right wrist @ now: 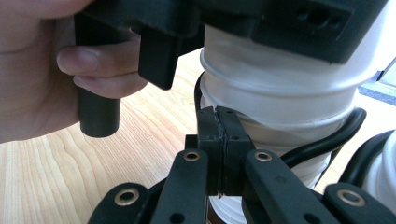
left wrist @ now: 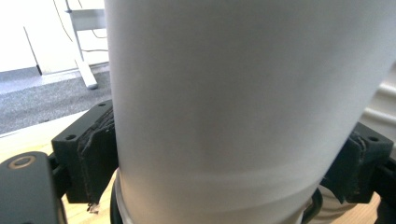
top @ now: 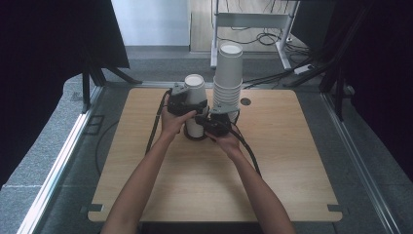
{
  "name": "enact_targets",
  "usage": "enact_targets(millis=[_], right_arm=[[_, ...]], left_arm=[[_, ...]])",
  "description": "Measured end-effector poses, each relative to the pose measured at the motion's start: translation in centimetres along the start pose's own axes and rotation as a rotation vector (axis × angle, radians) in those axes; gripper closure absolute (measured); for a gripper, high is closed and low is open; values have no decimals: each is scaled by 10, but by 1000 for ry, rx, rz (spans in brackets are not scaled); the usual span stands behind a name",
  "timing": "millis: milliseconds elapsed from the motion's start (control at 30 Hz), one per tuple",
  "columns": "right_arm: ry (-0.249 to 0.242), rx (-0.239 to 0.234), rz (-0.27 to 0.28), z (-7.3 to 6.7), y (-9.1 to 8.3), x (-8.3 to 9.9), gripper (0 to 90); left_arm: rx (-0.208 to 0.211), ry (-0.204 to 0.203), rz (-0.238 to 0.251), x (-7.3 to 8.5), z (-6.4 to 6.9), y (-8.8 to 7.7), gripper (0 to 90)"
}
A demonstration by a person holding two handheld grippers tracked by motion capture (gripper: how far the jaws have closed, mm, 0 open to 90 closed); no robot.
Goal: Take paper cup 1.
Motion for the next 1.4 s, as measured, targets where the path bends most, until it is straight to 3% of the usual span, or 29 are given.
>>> enact_targets(millis=[67, 867, 1067, 1400], right_arm=[[-6, -3, 2, 1, 0, 0, 889], [-9, -3, -14, 1, -1, 0, 888], [19, -10, -11, -1, -1, -1, 888], [-2, -4, -19, 1, -2, 0, 881]], left_arm=[[13, -19, 14, -8, -1, -3, 115], [16, -22, 157, -69, -1, -48, 120], [24, -16, 186, -80, 0, -58, 120], [52, 5, 240, -92, 2, -85, 121]])
Point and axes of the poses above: each handheld gripper's, and its own axes: y roughly forward along the jaws, x roughly out of its underside, z roughly to its right, the point moved 4 cm from there along y, roughly forward along the jaws, and after that the axes turned 10 degrees about -x, right-handed, at the moved point
